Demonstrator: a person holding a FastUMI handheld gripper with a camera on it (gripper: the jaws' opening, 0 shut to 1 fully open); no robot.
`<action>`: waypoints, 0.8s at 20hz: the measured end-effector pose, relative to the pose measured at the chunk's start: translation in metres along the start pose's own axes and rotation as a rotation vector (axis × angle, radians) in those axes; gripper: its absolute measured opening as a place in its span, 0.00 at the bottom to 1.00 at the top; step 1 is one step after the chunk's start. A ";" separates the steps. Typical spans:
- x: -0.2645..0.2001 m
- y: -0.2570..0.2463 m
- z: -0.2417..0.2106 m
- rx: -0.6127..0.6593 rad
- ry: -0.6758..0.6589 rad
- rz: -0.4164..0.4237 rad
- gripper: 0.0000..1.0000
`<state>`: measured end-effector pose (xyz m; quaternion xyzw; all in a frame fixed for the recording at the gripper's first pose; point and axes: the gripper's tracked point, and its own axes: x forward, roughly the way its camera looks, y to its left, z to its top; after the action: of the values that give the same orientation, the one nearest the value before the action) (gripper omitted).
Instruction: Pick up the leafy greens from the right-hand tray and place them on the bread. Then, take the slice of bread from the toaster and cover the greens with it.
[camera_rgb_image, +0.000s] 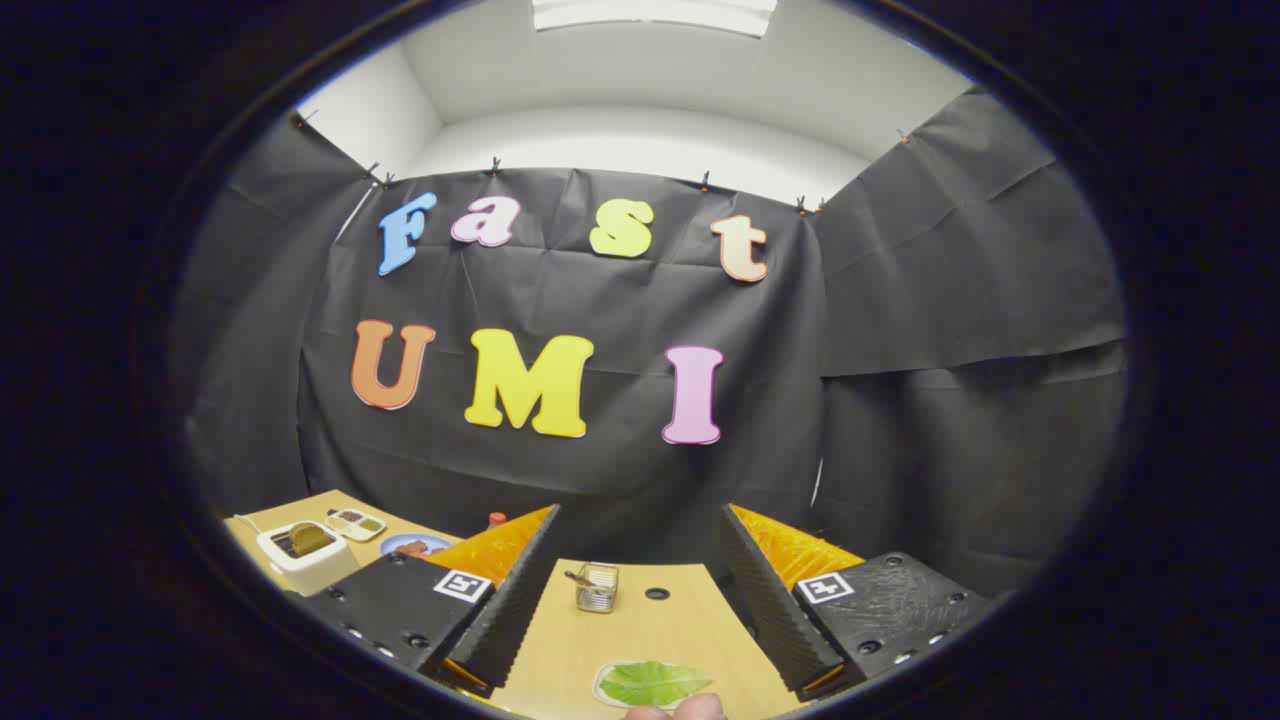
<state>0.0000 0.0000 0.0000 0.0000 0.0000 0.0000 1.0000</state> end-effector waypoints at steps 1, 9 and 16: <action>0.001 0.003 -0.001 0.002 0.004 0.007 0.95; 0.000 0.007 -0.008 0.043 0.022 -0.001 0.95; -0.002 0.012 -0.007 0.033 0.007 0.002 0.95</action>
<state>-0.0025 0.0123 -0.0068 0.0167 0.0036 0.0012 0.9999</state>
